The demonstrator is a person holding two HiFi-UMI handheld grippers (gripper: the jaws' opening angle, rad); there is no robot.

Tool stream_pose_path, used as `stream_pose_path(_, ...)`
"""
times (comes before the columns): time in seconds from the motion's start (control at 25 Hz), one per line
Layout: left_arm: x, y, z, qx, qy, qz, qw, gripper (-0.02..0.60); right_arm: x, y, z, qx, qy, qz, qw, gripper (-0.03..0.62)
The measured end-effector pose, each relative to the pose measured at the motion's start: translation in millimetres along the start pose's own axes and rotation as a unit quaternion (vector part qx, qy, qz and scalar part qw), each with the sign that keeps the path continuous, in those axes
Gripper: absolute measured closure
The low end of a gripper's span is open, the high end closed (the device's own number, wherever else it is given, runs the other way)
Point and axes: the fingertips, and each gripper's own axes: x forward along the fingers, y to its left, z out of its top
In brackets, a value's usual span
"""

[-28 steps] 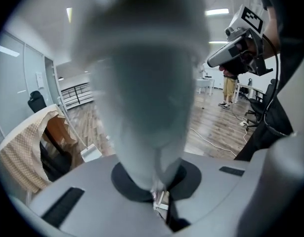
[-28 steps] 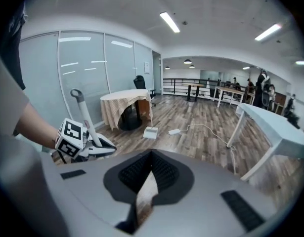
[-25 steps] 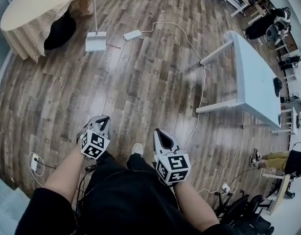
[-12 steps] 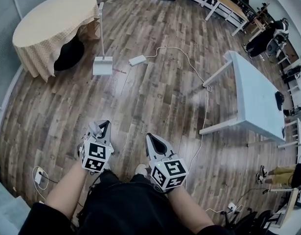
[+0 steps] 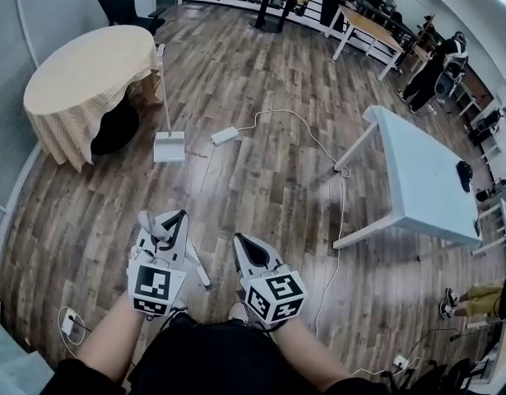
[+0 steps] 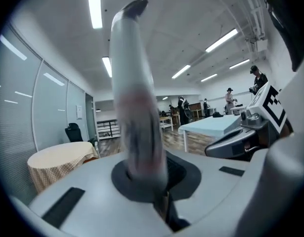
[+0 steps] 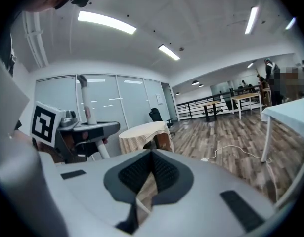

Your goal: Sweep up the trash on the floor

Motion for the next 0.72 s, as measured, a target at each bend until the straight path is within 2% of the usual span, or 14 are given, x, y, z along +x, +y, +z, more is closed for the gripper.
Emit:
stream_pose_path(0.08, 6, -8, -1, 0.006, 0.005, -0.018, 0.9998, 0.589, -1, -1, -3, 0.008, 0.001, 0.003, 1.0, 0.582)
stream_pose_path(0.24, 12, -39, -40, 0.045, 0.054, -0.065, 0.9955, 0.589, -1, 0, -9, 0.013, 0.006, 0.002, 1.0, 0.582)
stream_pose_path(0.36, 8, -58, -49, 0.049, 0.053, -0.086, 0.9937, 0.589, -3, -5, -14, 0.012, 0.011, -0.004, 1.0, 0.582)
stream_pose_path(0.48, 12, -62, -43, 0.038, 0.045, -0.096, 0.9936, 0.589, -4, -9, -15, 0.014, 0.012, -0.01, 1.0, 0.582)
stream_pose_path(0.72, 17, -52, -26, -0.011, 0.037, -0.095, 0.9947, 0.589, -5, -9, -9, 0.003, 0.012, -0.012, 1.0, 0.582)
